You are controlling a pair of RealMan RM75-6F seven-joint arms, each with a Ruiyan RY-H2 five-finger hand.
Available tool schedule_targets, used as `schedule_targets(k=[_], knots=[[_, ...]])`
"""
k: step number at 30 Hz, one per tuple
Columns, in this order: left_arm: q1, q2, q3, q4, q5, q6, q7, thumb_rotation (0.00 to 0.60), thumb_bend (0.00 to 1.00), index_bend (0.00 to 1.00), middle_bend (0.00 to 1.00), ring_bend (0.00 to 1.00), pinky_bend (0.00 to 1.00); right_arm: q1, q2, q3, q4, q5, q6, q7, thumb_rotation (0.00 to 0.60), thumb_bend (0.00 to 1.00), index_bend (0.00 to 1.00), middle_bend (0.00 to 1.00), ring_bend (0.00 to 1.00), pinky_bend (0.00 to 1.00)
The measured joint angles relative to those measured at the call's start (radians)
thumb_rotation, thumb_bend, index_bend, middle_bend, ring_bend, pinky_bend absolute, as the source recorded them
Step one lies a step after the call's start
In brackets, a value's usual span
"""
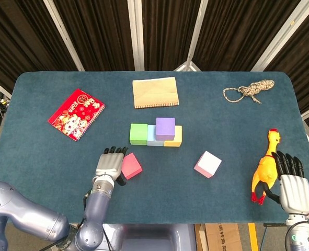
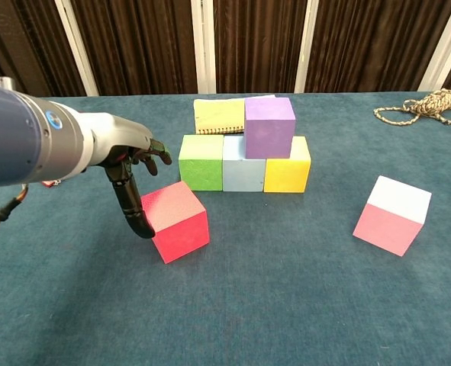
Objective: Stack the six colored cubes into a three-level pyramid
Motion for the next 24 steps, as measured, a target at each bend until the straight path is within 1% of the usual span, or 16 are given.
schedule_targets(k=[5, 11, 18, 24], knots=[[0.003, -0.037, 0.000, 0.032, 0.025, 0.009, -0.009, 0.600, 0.00, 0.08, 0.13, 0.00, 0.03, 0.000, 0.002, 0.003, 0.002, 0.003, -0.001, 0.007, 0.600, 0.34, 0.08, 0.09, 0.00, 0.00], [0.007, -0.072, 0.002, 0.070, 0.036, 0.010, 0.000, 0.600, 0.05, 0.09, 0.15, 0.00, 0.03, -0.001, 0.003, 0.005, 0.004, 0.005, 0.000, 0.012, 0.600, 0.34, 0.08, 0.09, 0.00, 0.00], [0.012, -0.099, -0.002, 0.094, 0.054, 0.019, 0.017, 0.600, 0.05, 0.09, 0.15, 0.00, 0.03, -0.002, 0.003, 0.005, 0.005, 0.005, 0.002, 0.013, 0.600, 0.34, 0.08, 0.09, 0.00, 0.00], [0.017, -0.116, -0.011, 0.098, 0.069, 0.047, 0.024, 0.600, 0.05, 0.09, 0.16, 0.00, 0.03, -0.002, 0.003, 0.005, 0.005, 0.006, 0.000, 0.011, 0.600, 0.34, 0.08, 0.09, 0.00, 0.00]])
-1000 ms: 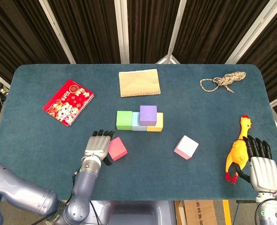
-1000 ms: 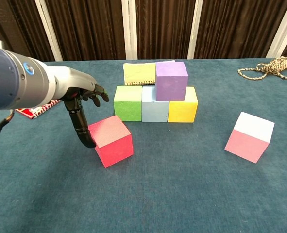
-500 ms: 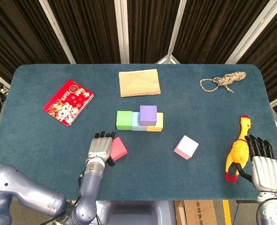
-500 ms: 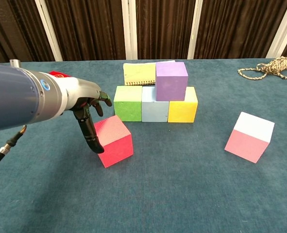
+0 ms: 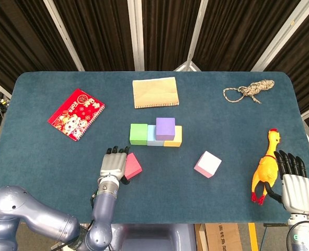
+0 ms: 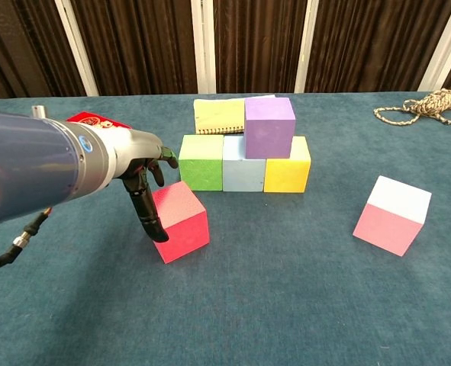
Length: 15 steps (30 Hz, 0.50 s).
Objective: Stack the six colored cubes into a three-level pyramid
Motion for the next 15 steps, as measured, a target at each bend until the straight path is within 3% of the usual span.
schedule_targets(k=[15], knots=[[0.028, -0.035, -0.009, 0.015, 0.027, 0.052, 0.031, 0.600, 0.07, 0.10, 0.18, 0.00, 0.03, 0.007, -0.004, 0.001, 0.007, 0.009, -0.017, 0.005, 0.600, 0.34, 0.08, 0.09, 0.00, 0.00]])
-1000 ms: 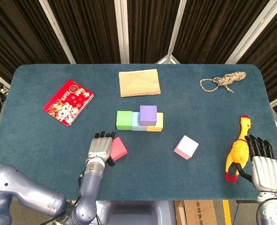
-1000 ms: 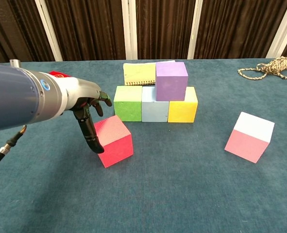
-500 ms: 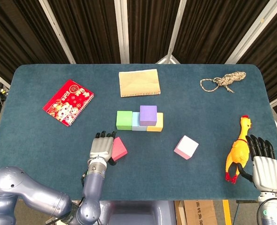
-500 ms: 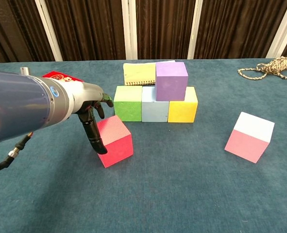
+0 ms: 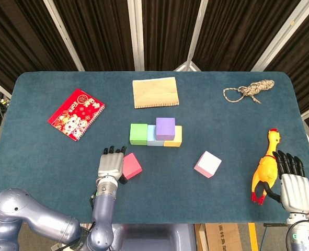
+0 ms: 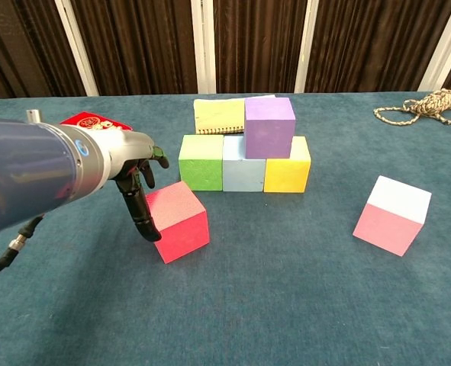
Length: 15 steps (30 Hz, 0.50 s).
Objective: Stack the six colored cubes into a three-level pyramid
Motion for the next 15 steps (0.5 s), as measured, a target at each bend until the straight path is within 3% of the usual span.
schedule_targets(k=[15], knots=[[0.028, -0.036, -0.011, 0.017, 0.042, 0.010, 0.025, 0.600, 0.07, 0.10, 0.17, 0.00, 0.03, 0.007, -0.005, 0.006, 0.012, 0.016, -0.012, 0.003, 0.600, 0.34, 0.08, 0.09, 0.00, 0.00]])
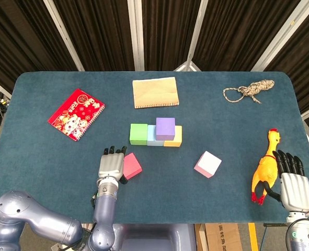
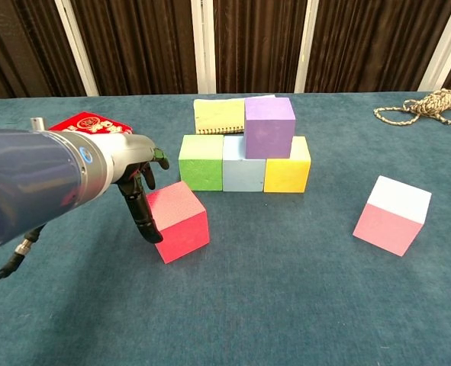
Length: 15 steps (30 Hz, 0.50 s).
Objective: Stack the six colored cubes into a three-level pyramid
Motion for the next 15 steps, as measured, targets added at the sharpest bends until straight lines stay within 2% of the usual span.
schedule_targets(k=[15], knots=[[0.023, -0.034, -0.003, 0.032, 0.041, 0.014, 0.019, 0.600, 0.11, 0.11, 0.19, 0.00, 0.03, -0.001, 0.011, 0.003, 0.003, 0.003, -0.002, 0.026, 0.600, 0.34, 0.08, 0.09, 0.00, 0.00]])
